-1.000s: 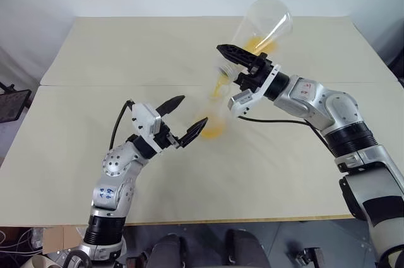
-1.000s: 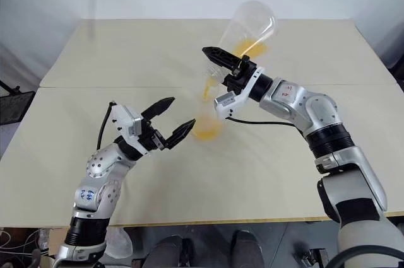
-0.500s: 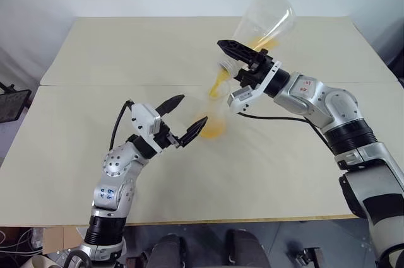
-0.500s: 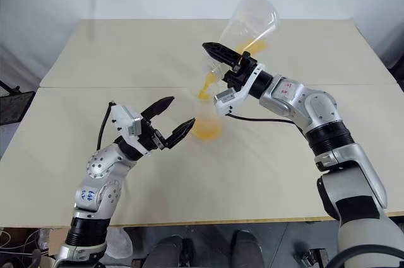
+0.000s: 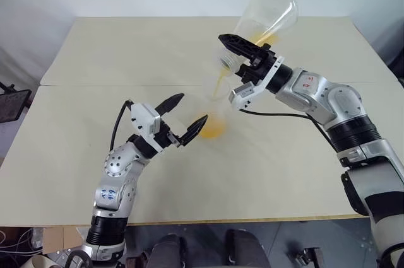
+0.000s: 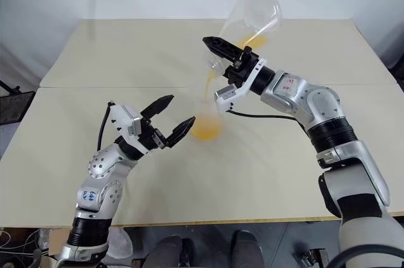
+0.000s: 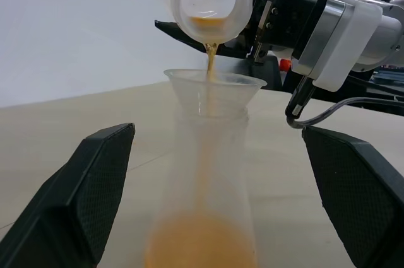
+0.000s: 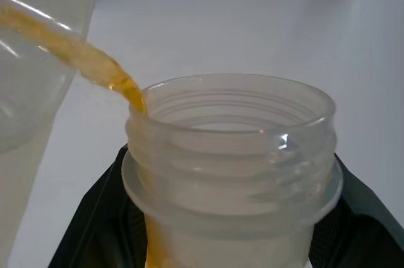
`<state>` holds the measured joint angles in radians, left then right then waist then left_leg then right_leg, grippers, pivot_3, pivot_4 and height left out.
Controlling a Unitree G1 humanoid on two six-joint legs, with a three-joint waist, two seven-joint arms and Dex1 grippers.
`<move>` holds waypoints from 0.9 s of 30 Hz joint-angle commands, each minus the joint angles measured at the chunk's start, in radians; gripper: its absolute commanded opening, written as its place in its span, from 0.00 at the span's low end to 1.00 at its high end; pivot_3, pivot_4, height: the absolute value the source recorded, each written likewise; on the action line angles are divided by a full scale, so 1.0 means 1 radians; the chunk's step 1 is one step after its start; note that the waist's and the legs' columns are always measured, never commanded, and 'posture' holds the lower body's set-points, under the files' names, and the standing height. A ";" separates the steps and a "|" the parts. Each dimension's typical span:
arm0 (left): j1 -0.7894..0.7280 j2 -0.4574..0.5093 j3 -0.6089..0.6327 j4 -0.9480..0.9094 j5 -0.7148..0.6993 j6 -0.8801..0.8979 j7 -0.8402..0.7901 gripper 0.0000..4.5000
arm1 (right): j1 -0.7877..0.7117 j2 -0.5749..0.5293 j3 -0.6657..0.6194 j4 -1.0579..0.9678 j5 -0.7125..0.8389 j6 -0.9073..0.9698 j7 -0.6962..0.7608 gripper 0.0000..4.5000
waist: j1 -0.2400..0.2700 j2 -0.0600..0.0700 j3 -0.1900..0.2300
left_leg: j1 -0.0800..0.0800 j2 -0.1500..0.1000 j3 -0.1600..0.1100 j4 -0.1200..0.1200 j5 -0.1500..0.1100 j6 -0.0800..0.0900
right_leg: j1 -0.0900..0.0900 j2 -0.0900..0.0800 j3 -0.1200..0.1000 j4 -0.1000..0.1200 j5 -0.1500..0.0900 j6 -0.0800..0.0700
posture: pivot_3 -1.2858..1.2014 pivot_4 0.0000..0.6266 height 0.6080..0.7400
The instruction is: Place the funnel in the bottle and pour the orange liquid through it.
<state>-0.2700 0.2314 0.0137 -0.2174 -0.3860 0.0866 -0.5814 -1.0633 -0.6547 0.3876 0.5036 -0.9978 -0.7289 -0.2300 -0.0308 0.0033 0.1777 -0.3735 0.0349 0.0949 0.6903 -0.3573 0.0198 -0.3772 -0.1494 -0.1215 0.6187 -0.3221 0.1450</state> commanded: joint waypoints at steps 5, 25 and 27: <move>-0.013 -0.010 -0.011 -0.004 0.005 -0.021 0.002 1.00 | -0.029 -0.020 -0.010 -0.022 0.005 -0.014 -0.027 0.56 | 0.000 0.000 0.000 | 0.000 0.000 0.000 0.000 0.000 0.000 | 0.000 0.000 0.000 0.000 0.000 0.000 | 0.52 0.24 1.00; -0.025 -0.012 -0.012 0.011 0.002 -0.026 -0.006 1.00 | -0.021 -0.019 -0.005 -0.036 -0.023 -0.006 -0.039 0.56 | 0.000 0.000 0.000 | 0.000 0.000 0.000 0.000 0.000 0.000 | 0.000 0.000 0.000 0.000 0.000 0.000 | 0.52 0.24 1.00; -0.026 -0.014 -0.012 0.014 0.002 -0.028 -0.006 1.00 | -0.021 -0.020 -0.005 -0.040 -0.023 -0.009 -0.040 0.56 | 0.000 0.000 0.000 | 0.000 0.000 0.000 0.000 0.000 0.000 | 0.000 0.000 0.000 0.000 0.000 0.000 | 0.52 0.24 1.00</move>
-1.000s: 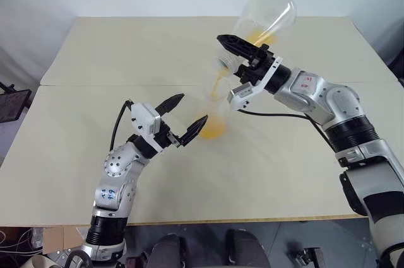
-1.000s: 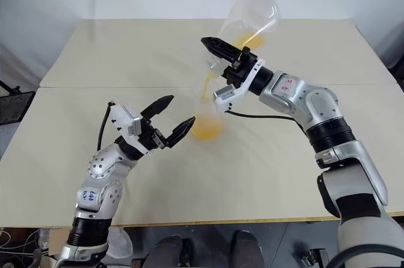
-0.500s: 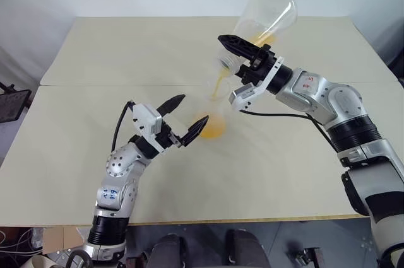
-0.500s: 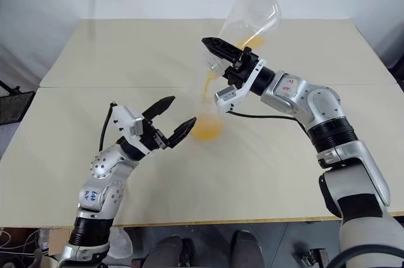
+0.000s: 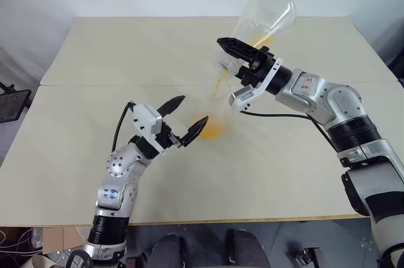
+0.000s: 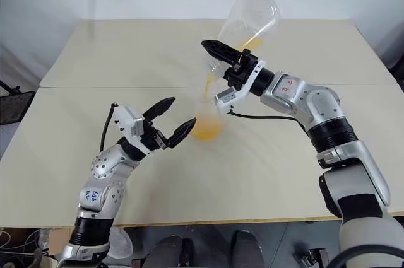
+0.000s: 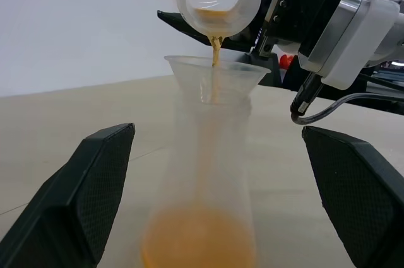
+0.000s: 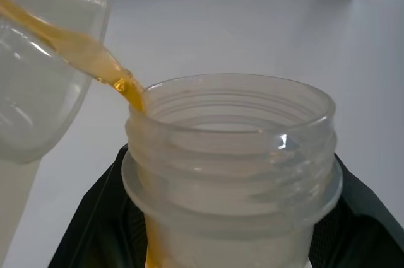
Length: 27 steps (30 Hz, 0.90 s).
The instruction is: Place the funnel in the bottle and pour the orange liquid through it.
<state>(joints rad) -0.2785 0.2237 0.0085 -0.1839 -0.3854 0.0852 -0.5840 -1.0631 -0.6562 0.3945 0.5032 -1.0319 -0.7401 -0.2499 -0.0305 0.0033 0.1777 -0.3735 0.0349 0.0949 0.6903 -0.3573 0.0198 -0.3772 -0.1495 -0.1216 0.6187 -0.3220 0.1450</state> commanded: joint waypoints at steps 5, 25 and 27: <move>-0.019 -0.012 -0.008 -0.010 0.005 -0.035 -0.003 1.00 | -0.017 -0.021 -0.013 -0.058 0.007 -0.002 -0.026 0.56 | 0.000 0.000 0.000 | 0.000 0.000 0.000 0.000 0.000 0.000 | 0.000 0.000 0.000 0.000 0.000 0.000 | 0.52 0.24 1.00; -0.039 -0.027 -0.019 0.028 0.008 -0.068 0.000 1.00 | -0.036 -0.043 -0.010 -0.044 -0.010 -0.004 -0.037 0.56 | 0.000 0.000 0.000 | 0.000 0.000 0.000 0.000 0.000 0.000 | 0.000 0.000 0.000 0.000 0.000 0.000 | 0.52 0.24 1.00; -0.037 -0.027 -0.019 0.027 0.007 -0.067 -0.001 1.00 | -0.036 -0.044 -0.009 -0.047 -0.009 -0.008 -0.036 0.56 | 0.000 0.000 0.000 | 0.000 0.000 0.000 0.000 0.000 0.000 | 0.000 0.000 0.000 0.000 0.000 0.000 | 0.52 0.24 1.00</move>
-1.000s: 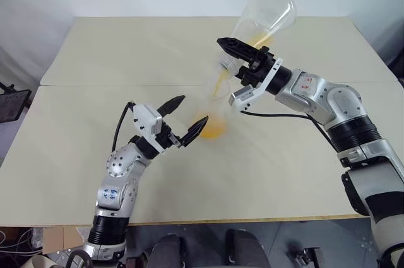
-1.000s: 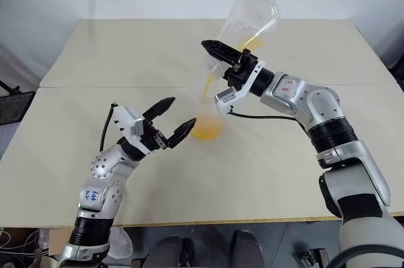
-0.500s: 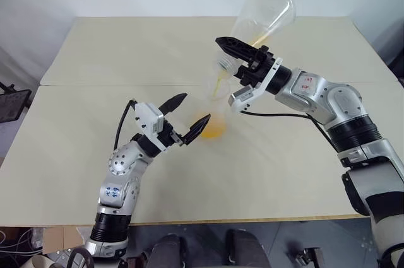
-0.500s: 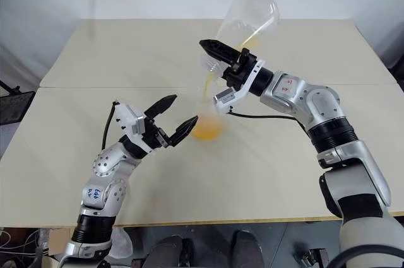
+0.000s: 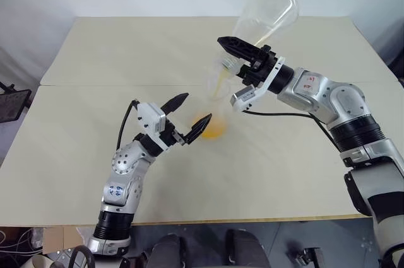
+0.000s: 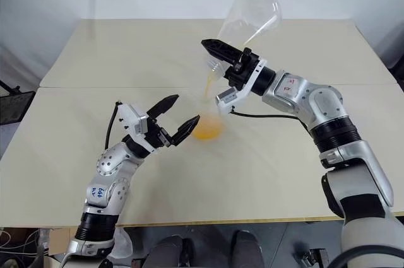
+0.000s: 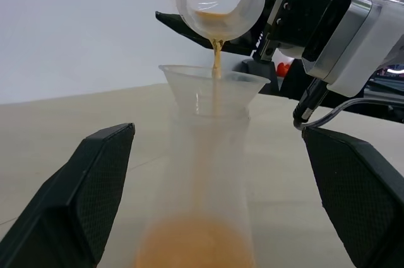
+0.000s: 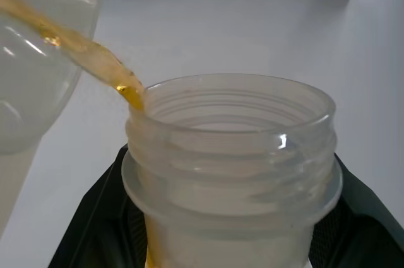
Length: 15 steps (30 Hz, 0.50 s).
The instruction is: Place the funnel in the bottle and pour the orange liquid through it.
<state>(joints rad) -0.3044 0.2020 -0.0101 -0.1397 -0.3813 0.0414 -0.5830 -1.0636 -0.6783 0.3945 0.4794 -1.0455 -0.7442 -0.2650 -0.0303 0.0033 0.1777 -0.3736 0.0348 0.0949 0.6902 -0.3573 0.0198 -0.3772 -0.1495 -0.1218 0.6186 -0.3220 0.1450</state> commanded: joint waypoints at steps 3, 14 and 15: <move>-0.010 -0.005 0.000 -0.018 0.002 -0.023 -0.002 1.00 | -0.035 -0.023 -0.008 -0.028 0.004 -0.005 -0.023 0.56 | 0.000 0.000 0.000 | 0.000 0.000 0.000 0.000 0.000 0.000 | 0.000 0.000 0.000 0.000 0.000 0.000 | 0.52 0.24 1.00; -0.012 -0.007 0.001 -0.017 0.004 -0.025 0.001 1.00 | -0.042 -0.025 -0.007 -0.023 -0.013 -0.003 -0.043 0.56 | 0.000 0.000 0.000 | 0.000 0.000 0.000 0.000 0.000 0.000 | 0.000 0.000 0.000 0.000 0.000 0.000 | 0.52 0.24 1.00; -0.013 -0.007 0.002 -0.017 0.004 -0.025 0.001 1.00 | -0.043 -0.025 -0.006 -0.020 -0.015 -0.003 -0.045 0.56 | 0.000 0.000 0.000 | 0.000 0.000 0.000 0.000 0.000 0.000 | 0.000 0.000 0.000 0.000 0.000 0.000 | 0.52 0.24 1.00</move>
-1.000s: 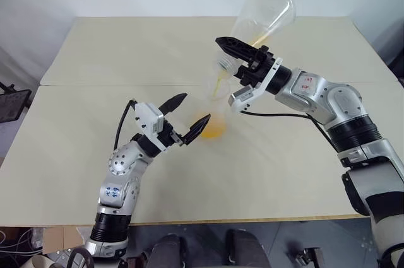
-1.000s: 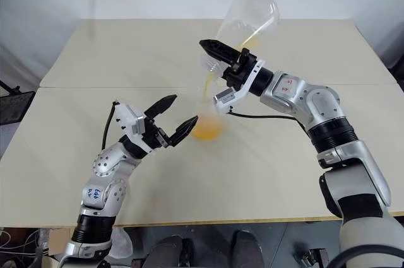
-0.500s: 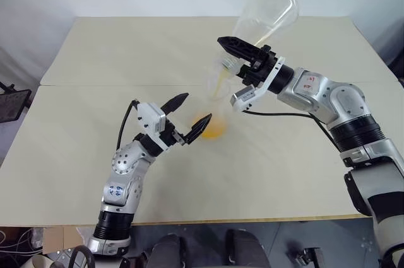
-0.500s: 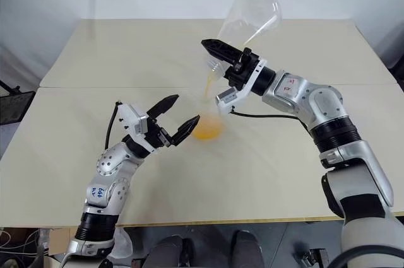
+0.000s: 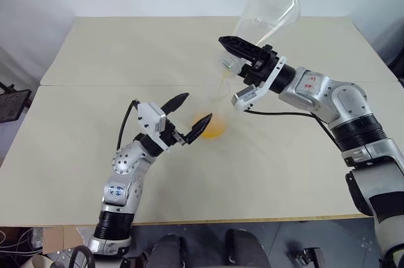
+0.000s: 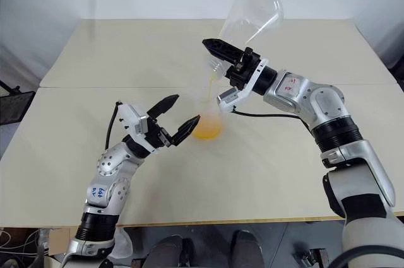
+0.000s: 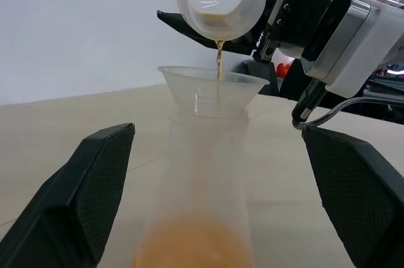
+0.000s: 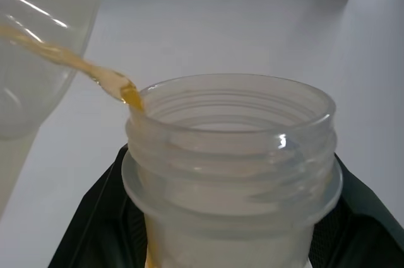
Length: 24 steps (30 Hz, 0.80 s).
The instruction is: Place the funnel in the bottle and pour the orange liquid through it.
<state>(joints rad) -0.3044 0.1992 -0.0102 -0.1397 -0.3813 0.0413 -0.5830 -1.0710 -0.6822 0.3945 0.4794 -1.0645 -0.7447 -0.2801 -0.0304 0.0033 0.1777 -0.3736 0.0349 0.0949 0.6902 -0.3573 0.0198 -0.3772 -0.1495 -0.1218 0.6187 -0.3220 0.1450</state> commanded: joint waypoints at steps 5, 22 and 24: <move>-0.015 -0.003 0.005 -0.017 0.003 -0.025 0.002 1.00 | -0.040 -0.017 -0.004 -0.015 -0.006 0.001 -0.043 0.56 | 0.000 0.000 0.000 | 0.000 0.000 0.000 0.000 0.000 0.000 | 0.000 0.000 0.000 0.000 0.000 0.000 | 0.52 0.24 1.00; -0.012 0.011 0.010 -0.026 0.001 -0.019 -0.003 1.00 | 0.006 -0.003 -0.036 -0.035 0.154 -0.026 0.051 0.56 | 0.000 0.000 0.000 | 0.000 0.000 0.000 0.000 0.000 0.000 | 0.000 0.000 0.000 0.000 0.000 0.000 | 0.52 0.24 1.00; -0.008 0.016 0.011 -0.032 0.000 -0.015 -0.003 1.00 | 0.022 -0.002 -0.049 -0.041 0.203 -0.028 0.080 0.56 | 0.000 0.000 0.000 | 0.000 0.000 0.000 0.000 0.000 0.000 | 0.000 0.000 0.000 0.000 0.000 0.000 | 0.52 0.24 1.00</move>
<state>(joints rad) -0.3109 0.2108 -0.0084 -0.1393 -0.3811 0.0397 -0.5836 -1.0445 -0.6813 0.3876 0.4754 -0.9203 -0.7685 -0.2152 -0.0301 0.0033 0.1777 -0.3737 0.0349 0.0947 0.6902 -0.3573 0.0199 -0.3772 -0.1495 -0.1220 0.6186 -0.3220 0.1450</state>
